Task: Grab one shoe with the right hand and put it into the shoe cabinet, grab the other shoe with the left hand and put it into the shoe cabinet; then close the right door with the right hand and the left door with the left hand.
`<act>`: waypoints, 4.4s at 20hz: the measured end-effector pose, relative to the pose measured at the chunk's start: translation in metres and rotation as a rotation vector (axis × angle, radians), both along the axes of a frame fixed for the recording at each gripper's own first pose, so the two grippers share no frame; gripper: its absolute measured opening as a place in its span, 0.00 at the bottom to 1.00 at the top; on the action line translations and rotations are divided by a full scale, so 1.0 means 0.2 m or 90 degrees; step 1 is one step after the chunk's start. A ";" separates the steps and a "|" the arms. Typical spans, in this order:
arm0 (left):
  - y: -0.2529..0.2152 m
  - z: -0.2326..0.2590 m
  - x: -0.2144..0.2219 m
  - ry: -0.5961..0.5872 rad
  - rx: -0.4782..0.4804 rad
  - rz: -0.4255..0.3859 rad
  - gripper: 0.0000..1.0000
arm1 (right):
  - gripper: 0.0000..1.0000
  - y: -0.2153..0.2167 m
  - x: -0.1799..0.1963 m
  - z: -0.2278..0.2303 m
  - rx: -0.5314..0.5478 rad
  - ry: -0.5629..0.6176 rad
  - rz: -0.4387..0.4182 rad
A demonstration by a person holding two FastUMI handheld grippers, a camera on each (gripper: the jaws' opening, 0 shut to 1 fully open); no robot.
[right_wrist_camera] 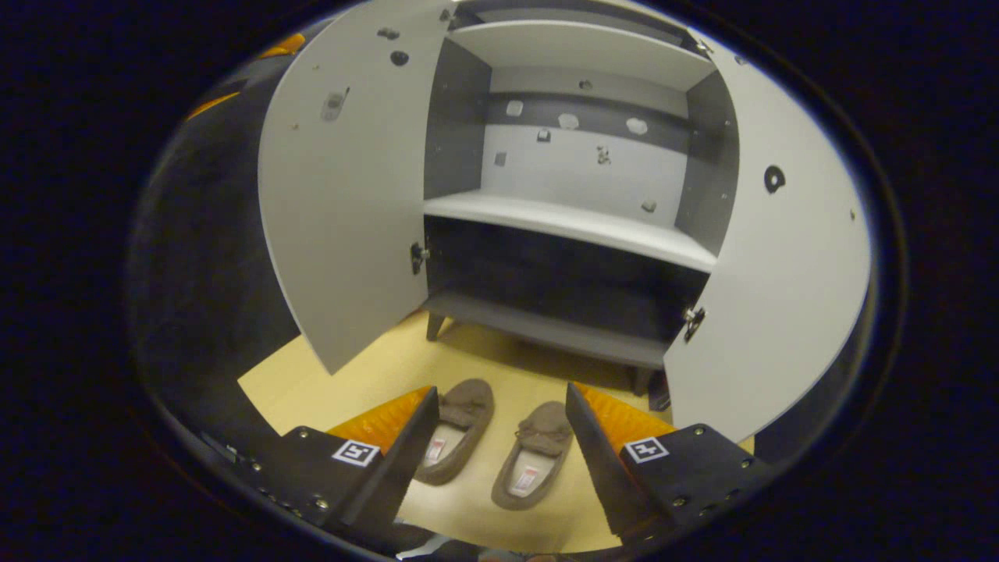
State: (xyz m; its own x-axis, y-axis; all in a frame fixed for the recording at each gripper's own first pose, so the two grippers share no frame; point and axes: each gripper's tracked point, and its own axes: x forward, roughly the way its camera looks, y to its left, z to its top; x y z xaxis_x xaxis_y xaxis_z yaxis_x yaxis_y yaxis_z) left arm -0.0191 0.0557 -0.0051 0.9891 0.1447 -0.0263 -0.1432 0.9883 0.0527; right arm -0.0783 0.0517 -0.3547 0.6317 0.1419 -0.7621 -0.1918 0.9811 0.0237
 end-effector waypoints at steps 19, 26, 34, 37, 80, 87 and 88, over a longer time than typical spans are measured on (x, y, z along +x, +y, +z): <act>0.41 -0.06 -0.32 0.075 0.067 0.181 0.93 | 0.70 -0.11 0.02 -1.10 -0.130 0.190 -0.017; 0.43 -0.06 -0.35 0.075 0.071 0.196 0.96 | 0.01 -0.20 0.05 -1.09 -0.167 0.157 -0.029; 0.25 -0.08 -0.23 0.064 0.056 0.125 0.94 | 0.01 -0.35 0.14 -0.78 -0.102 0.085 -0.102; 0.16 -0.07 -0.20 0.051 0.058 0.090 0.96 | 0.01 -0.42 0.22 -0.58 -0.107 0.025 -0.109; 0.07 -0.17 -0.14 0.046 0.037 0.125 0.96 | 0.00 -0.73 2.08 0.28 -0.098 -0.229 -0.181; 0.01 -0.22 -0.14 0.062 0.020 0.093 0.96 | 0.90 -0.60 2.00 0.28 -0.068 -0.199 -0.123; -0.01 -0.22 -0.14 0.064 0.017 0.085 0.96 | 0.88 -0.59 1.97 0.29 -0.064 -0.196 -0.117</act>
